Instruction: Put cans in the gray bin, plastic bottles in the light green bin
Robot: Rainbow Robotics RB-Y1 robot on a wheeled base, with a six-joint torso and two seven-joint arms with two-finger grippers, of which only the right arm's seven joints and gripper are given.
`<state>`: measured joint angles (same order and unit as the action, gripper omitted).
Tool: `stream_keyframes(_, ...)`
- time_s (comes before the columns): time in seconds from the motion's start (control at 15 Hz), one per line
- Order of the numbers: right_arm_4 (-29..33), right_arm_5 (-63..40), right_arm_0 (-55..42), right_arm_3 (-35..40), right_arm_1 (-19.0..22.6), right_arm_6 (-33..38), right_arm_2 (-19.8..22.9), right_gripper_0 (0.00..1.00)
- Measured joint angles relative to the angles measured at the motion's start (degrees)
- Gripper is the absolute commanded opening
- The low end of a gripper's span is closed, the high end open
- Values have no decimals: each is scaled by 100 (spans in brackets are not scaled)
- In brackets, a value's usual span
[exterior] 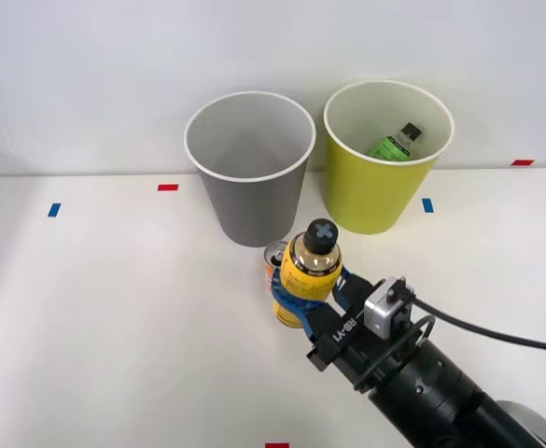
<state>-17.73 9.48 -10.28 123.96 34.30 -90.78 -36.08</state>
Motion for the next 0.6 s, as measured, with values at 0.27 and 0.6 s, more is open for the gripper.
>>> stream_keyframes(0.27, -111, -500, 281, 478, -131, 618, 493, 0)
stream_keyframes(0.6, -198, -861, 779, 492, -274, 781, 1008, 0)
